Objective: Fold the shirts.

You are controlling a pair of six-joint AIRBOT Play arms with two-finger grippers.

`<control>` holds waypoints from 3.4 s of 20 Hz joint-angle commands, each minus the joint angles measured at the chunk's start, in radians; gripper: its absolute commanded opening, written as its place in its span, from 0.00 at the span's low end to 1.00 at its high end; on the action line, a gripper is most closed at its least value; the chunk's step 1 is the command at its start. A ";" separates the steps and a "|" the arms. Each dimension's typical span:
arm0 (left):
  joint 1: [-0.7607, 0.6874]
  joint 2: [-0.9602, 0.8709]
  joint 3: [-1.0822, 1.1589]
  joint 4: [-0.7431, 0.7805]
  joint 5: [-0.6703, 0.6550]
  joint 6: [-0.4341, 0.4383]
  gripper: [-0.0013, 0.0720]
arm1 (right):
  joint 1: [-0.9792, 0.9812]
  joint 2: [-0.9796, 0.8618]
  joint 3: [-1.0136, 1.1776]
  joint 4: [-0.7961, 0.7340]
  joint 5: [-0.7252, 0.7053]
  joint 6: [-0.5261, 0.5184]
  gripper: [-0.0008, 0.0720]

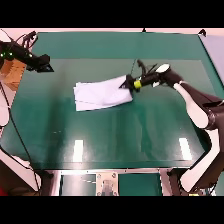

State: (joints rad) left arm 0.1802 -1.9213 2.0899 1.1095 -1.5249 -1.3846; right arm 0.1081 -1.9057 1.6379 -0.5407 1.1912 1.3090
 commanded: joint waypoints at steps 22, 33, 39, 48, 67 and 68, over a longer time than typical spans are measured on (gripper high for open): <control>0.000 0.002 -0.087 0.030 -0.043 -0.036 0.05 | -1.143 0.424 0.293 -0.575 0.550 0.421 0.03; 0.000 0.002 -0.087 0.021 -0.058 0.006 0.05 | -1.242 0.595 -0.084 -1.033 0.650 0.460 0.03; 0.000 0.002 -0.087 0.000 -0.047 0.017 0.05 | -1.254 0.596 -0.338 -1.140 0.433 0.434 0.48; -0.006 0.092 -0.086 -0.090 0.008 0.013 0.05 | -1.054 0.591 -0.158 -0.880 0.237 0.420 0.06; -0.240 0.858 -1.026 0.015 0.156 -0.103 0.05 | -0.158 0.942 -0.853 -0.681 -0.010 0.294 0.03; -0.240 0.858 -1.026 0.016 0.166 -0.103 0.05 | -0.158 0.942 -0.853 -0.681 -0.006 0.294 0.03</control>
State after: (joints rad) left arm -0.0544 -1.1095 1.1122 1.1221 -1.3937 -1.4765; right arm -0.0841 -0.9794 0.8131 -1.2278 1.1912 1.6047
